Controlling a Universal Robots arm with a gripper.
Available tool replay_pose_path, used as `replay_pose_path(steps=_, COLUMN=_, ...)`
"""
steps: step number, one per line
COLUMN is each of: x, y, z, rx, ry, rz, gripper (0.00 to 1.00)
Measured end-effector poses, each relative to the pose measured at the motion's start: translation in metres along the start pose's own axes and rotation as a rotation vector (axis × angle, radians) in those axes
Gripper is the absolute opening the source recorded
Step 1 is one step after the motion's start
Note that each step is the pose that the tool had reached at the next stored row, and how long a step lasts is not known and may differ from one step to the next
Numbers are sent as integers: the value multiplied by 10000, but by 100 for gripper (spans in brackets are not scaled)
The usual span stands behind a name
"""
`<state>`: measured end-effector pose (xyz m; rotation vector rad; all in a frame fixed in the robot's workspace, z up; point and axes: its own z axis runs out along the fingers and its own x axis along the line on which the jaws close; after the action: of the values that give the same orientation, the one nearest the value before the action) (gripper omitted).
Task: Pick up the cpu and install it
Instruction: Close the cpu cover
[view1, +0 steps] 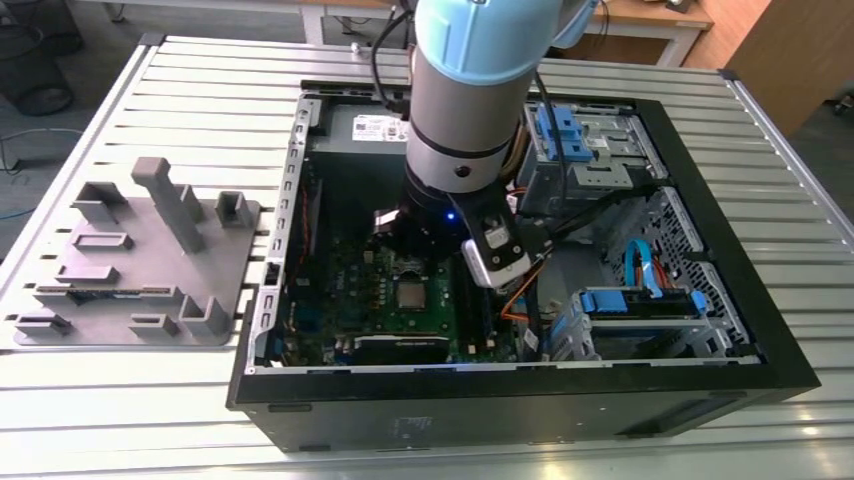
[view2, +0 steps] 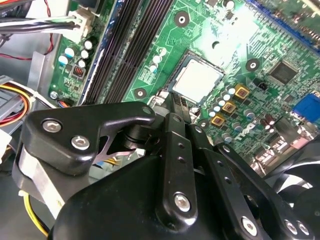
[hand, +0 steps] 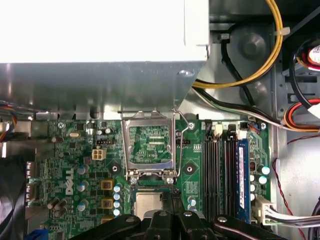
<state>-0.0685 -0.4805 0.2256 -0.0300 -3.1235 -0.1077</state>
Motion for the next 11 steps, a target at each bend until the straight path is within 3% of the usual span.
replay_pose_path(steps=11, x=-65, y=98, z=20, rx=0, ry=2, rz=-43, gripper=11)
